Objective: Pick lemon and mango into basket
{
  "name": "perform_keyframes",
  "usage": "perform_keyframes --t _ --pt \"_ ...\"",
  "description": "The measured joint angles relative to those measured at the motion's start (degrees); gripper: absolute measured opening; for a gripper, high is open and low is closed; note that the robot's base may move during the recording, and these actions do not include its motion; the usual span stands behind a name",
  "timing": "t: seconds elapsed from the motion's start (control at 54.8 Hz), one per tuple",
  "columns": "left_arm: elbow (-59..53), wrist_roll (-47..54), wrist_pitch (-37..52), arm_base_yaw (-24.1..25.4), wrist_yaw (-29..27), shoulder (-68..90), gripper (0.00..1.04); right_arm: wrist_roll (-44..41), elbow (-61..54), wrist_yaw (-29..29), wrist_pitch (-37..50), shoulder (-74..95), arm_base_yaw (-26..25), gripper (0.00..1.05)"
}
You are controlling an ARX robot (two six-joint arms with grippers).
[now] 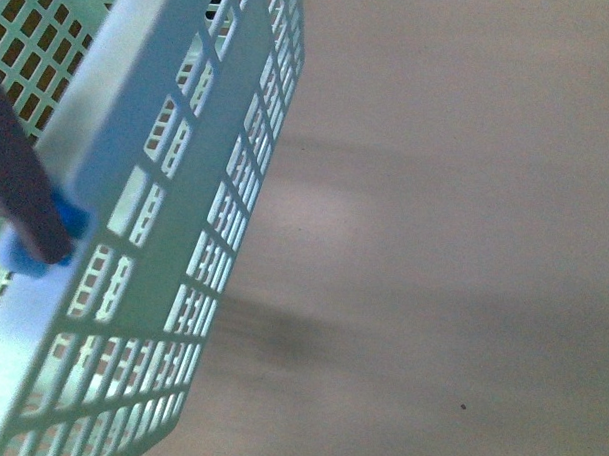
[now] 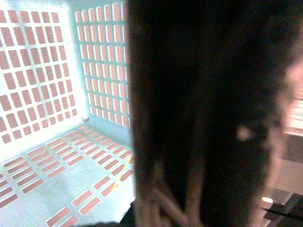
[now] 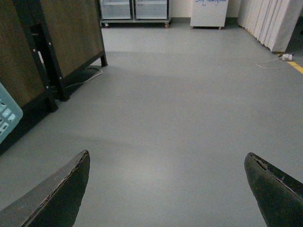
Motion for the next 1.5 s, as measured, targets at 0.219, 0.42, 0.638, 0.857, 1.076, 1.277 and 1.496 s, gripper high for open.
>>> perform_keyframes --t 0.219,0.42,0.638,0.857,1.076,1.277,1.496 --pt "0.5 0.0 -0.6 0.0 -0.9 -1.0 0.04 0.0 0.0 0.0 0.0 0.0 0.0 0.96" --pt "0.5 0.0 -0.6 0.0 -0.6 -1.0 0.04 0.0 0.0 0.0 0.0 0.0 0.0 0.96" --pt "0.5 0.0 -0.6 0.0 -0.6 -1.0 0.04 0.0 0.0 -0.1 0.0 0.0 0.0 0.96" --pt "0.5 0.0 -0.6 0.0 -0.6 -1.0 0.04 0.0 0.0 0.0 0.0 0.0 0.0 0.96" --pt "0.5 0.0 -0.6 0.0 -0.6 -1.0 0.04 0.0 0.0 0.0 0.0 0.0 0.0 0.96" --pt "0.5 0.0 -0.6 0.0 -0.5 -1.0 0.04 0.0 0.0 0.0 0.0 0.0 0.0 0.96" --pt "0.5 0.0 -0.6 0.0 -0.5 -1.0 0.04 0.0 0.0 0.0 0.0 0.0 0.0 0.96"
